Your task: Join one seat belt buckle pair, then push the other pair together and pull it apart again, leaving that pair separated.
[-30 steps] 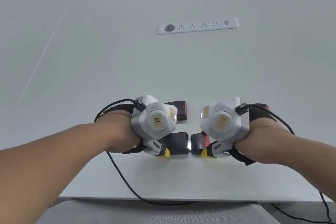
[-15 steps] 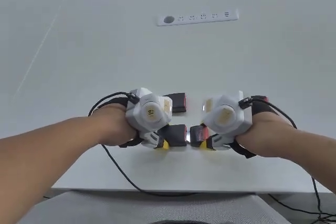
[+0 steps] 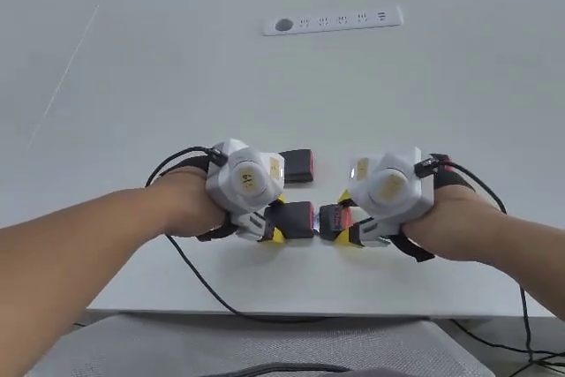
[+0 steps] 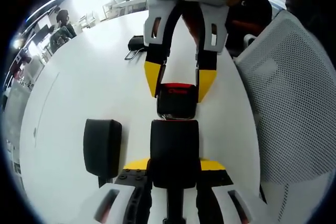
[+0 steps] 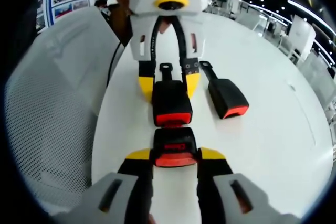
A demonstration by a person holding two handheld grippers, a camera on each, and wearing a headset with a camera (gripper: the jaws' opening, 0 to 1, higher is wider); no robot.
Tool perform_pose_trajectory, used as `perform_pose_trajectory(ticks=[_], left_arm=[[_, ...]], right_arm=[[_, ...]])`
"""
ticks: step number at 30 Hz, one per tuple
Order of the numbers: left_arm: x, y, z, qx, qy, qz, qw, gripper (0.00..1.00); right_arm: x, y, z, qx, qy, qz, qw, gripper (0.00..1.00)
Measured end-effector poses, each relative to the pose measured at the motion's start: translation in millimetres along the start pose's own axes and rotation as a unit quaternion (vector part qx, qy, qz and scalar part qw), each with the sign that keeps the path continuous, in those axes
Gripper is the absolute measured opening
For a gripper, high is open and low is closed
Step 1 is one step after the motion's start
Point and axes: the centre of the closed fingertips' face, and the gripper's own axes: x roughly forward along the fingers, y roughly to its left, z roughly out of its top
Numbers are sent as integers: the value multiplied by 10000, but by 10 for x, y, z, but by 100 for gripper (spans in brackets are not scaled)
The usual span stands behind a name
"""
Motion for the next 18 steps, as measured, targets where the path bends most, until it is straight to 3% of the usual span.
perform_pose_trajectory(ticks=[9,13,18], left_arm=[[0,10,-1,35,-4,41,10000,33],[11,23,3,-37,136,27,9999,33],[8,15,-4,-26,199,40,9998,34]], right_arm=[[6,-4,11,64,-93,-5,9999,30],[14,-17,7,-172,-50,-93,9998,31],[17,-15,17,-177,10,-85,9998,32]])
